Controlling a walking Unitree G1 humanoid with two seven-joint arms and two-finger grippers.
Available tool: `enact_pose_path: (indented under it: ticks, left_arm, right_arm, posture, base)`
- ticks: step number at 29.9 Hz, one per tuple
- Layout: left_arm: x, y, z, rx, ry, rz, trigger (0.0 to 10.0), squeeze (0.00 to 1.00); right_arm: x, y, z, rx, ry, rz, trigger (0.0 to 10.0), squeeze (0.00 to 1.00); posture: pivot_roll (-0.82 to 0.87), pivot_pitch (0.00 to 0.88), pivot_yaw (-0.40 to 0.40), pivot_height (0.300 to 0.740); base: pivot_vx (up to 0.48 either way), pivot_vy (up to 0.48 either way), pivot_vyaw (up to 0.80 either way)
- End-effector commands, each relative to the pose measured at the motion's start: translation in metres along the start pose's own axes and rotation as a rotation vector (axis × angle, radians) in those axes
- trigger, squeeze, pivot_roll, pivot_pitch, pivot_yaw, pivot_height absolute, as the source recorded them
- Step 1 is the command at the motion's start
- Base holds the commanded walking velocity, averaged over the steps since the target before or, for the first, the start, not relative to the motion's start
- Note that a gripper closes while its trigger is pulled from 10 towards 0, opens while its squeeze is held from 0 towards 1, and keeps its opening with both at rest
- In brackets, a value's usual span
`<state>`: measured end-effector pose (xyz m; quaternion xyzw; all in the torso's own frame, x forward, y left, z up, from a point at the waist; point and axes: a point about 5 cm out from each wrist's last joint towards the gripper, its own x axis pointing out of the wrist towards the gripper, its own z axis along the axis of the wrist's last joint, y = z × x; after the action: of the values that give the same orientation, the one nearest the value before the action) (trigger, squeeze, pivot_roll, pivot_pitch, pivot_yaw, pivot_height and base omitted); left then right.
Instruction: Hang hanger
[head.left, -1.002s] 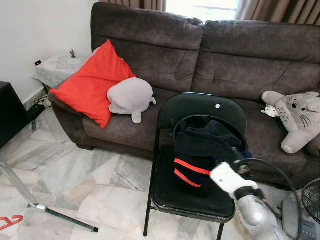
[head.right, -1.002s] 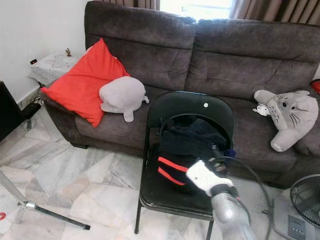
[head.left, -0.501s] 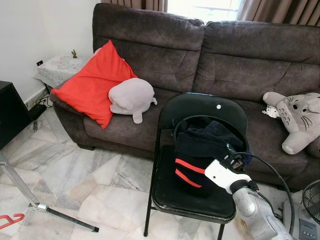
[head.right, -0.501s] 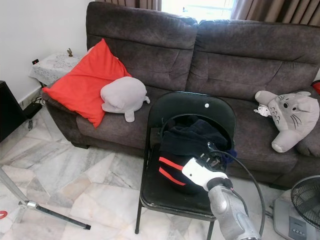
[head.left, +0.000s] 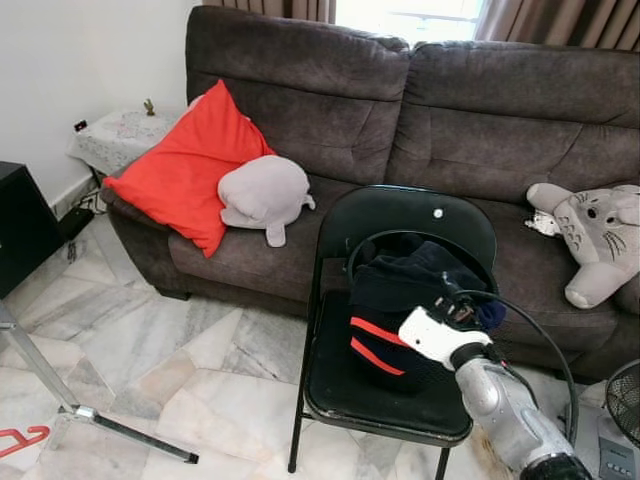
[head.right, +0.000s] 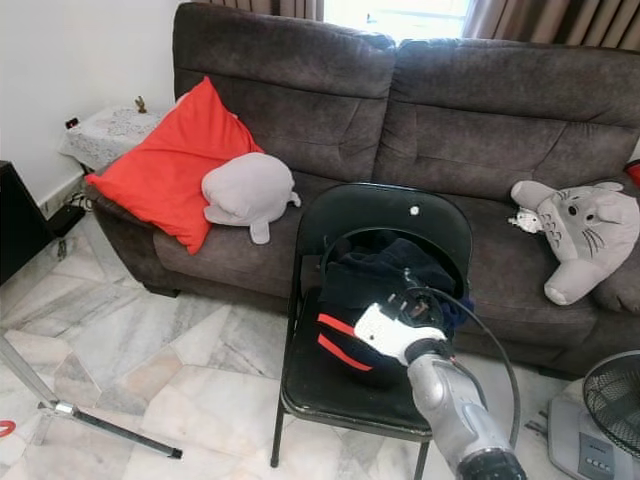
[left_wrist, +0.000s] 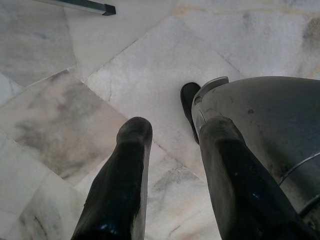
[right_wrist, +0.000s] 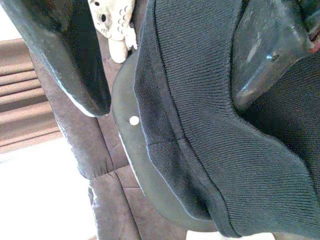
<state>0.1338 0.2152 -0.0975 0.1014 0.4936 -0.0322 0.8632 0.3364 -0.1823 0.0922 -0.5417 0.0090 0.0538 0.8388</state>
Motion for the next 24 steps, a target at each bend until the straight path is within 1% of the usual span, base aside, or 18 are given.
enact_pose_path:
  ticks: [1, 3, 7, 9, 11, 12, 15, 19, 23, 24]
  left_arm:
    - [-0.001, -0.004, -0.004, 0.002, 0.017, -0.015, 10.0, 0.0]
    - [-0.001, -0.004, -0.004, 0.002, 0.017, -0.016, 10.0, 0.0]
    - [-0.001, -0.004, -0.004, 0.0, 0.015, -0.015, 10.0, 0.0]
    - [0.0, -0.004, -0.004, -0.001, 0.015, -0.016, 10.0, 0.0]
    - [0.0, -0.004, -0.004, -0.001, 0.018, -0.017, 10.0, 0.0]
    - [0.0, -0.004, -0.004, -0.001, 0.019, -0.018, 10.0, 0.0]
    - [0.0, -0.004, -0.004, -0.001, 0.019, -0.019, 10.0, 0.0]
    - [0.0, -0.004, -0.004, -0.001, 0.019, -0.02, 10.0, 0.0]
    - [0.0, -0.004, -0.004, -0.001, 0.019, -0.021, 10.0, 0.0]
    - [0.0, -0.004, -0.004, 0.0, 0.019, -0.02, 10.0, 0.0]
  right_arm:
    - [0.004, -0.006, -0.002, -0.014, 0.007, -0.022, 10.0, 0.0]
    - [0.004, -0.007, -0.003, -0.014, 0.01, -0.029, 10.0, 0.0]
    - [0.007, -0.016, -0.001, -0.047, 0.0, -0.111, 10.0, 0.0]
    - [0.009, -0.017, 0.0, -0.049, -0.007, -0.121, 10.0, 0.0]
    - [0.01, -0.013, -0.002, -0.027, 0.026, -0.093, 10.0, 0.0]
    - [0.01, -0.009, -0.007, 0.031, 0.081, -0.068, 10.0, 0.0]
    - [0.009, -0.002, -0.008, 0.067, 0.111, -0.035, 10.0, 0.0]
    - [0.009, 0.0, -0.006, 0.038, 0.093, -0.042, 10.0, 0.0]
    - [0.01, -0.002, -0.004, 0.019, 0.08, -0.066, 10.0, 0.0]
    - [0.011, -0.005, -0.002, 0.003, 0.057, -0.094, 10.0, 0.0]
  posture:
    - [0.01, 0.0, -0.016, 0.74]
    - [0.01, 0.0, -0.016, 0.74]
    - [0.03, 0.0, -0.018, 0.74]
    - [0.03, 0.0, -0.018, 0.74]
    - [0.03, 0.0, -0.017, 0.74]
    - [0.03, 0.0, -0.017, 0.74]
    - [0.03, 0.0, -0.015, 0.74]
    - [0.03, 0.0, -0.014, 0.74]
    - [0.03, 0.0, -0.014, 0.74]
    - [0.03, 0.0, -0.013, 0.74]
  base:
    - [0.0, 0.0, 0.0]
    - [0.0, 0.0, 0.0]
    - [0.0, 0.0, 0.0]
    - [0.0, 0.0, 0.0]
    - [0.0, 0.0, 0.0]
    - [0.0, 0.0, 0.0]
    - [0.0, 0.0, 0.0]
    - [0.0, 0.0, 0.0]
    - [0.0, 0.0, 0.0]
    - [0.0, 0.0, 0.0]
